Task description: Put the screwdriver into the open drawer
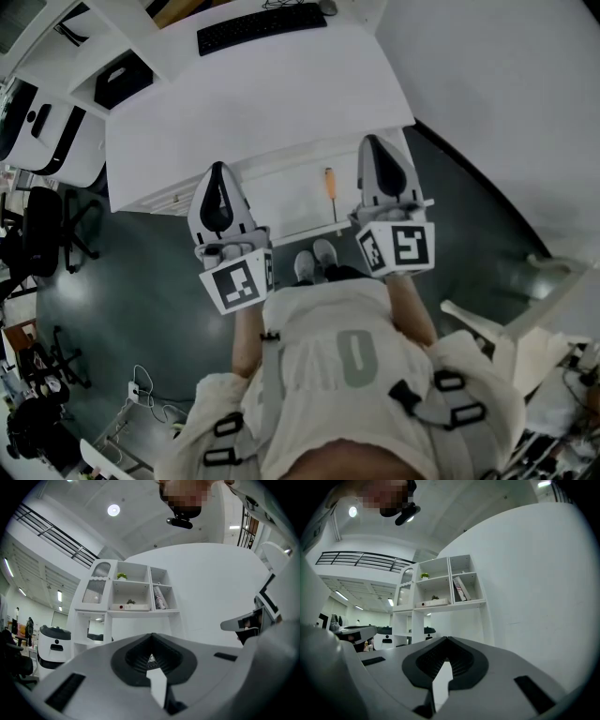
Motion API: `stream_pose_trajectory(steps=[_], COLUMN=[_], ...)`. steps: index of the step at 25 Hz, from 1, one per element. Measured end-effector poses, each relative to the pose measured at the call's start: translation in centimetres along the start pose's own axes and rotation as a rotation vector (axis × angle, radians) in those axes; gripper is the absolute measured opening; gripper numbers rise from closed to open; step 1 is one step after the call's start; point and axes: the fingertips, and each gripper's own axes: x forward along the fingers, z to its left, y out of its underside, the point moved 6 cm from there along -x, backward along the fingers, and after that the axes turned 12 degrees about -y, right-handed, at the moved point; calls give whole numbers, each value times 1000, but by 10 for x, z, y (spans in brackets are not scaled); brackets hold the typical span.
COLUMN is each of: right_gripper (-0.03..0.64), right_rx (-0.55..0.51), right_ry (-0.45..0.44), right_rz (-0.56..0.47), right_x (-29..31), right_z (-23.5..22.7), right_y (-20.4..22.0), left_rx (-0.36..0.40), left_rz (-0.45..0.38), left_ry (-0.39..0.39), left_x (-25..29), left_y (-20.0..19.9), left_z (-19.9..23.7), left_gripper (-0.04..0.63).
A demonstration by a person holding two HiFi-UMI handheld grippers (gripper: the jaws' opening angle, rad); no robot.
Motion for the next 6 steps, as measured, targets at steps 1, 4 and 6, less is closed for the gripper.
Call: stream_pose_trajectory(steps=[1,4,6], right_gripper=[6,5,6], right_rx=[-1,-3,-4], right_ry=[1,-1,-2], right_rz=[1,1,0], right_x=[0,-1,-3], right_z=[0,3,4], right_y=[0,0,0], left_rx=[-12,-19,-25], left_rz=[2,3,2], left_ry=[-3,0,2], left_x=[0,-1,-2], left_y=[-1,-1,-1], left_z=[0,1,1], left_gripper=[5,5,5])
